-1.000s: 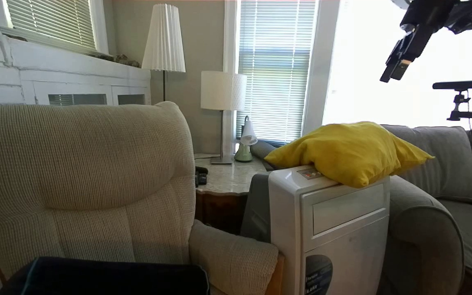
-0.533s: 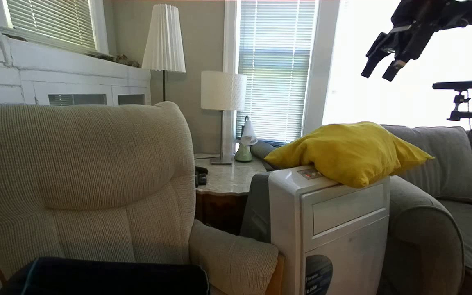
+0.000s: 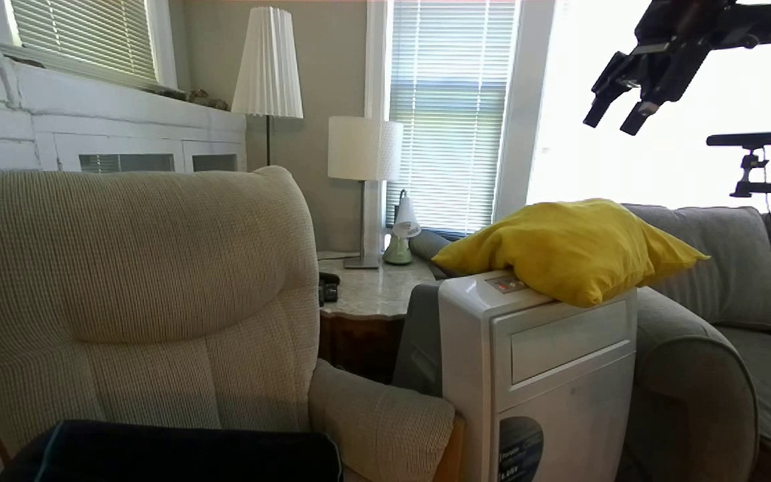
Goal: Open the machine
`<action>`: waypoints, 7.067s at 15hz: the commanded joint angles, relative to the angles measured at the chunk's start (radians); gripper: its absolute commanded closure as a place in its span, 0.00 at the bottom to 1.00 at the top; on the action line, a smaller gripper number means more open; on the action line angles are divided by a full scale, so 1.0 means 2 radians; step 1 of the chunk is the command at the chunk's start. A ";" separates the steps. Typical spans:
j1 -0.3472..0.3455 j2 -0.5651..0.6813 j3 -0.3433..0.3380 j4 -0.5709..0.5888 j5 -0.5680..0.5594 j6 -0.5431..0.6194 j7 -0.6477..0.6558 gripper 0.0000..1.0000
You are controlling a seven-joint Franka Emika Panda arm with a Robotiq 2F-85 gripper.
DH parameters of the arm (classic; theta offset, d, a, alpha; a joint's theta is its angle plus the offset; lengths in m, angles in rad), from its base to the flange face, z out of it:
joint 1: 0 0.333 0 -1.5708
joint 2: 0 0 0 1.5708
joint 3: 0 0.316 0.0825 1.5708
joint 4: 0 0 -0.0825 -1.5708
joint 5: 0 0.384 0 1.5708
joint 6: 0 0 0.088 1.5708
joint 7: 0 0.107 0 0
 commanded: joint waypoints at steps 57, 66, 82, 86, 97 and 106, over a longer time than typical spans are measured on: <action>-0.080 0.316 0.075 0.133 -0.372 0.064 0.051 0.00; -0.078 0.326 0.068 0.139 -0.430 0.056 0.112 0.00; -0.072 0.413 0.062 0.182 -0.451 0.082 0.132 0.75; -0.070 0.437 0.059 0.210 -0.453 0.079 0.132 0.99; -0.068 0.469 0.048 0.244 -0.439 0.040 0.124 1.00; -0.069 0.473 0.058 0.242 -0.433 0.012 0.114 1.00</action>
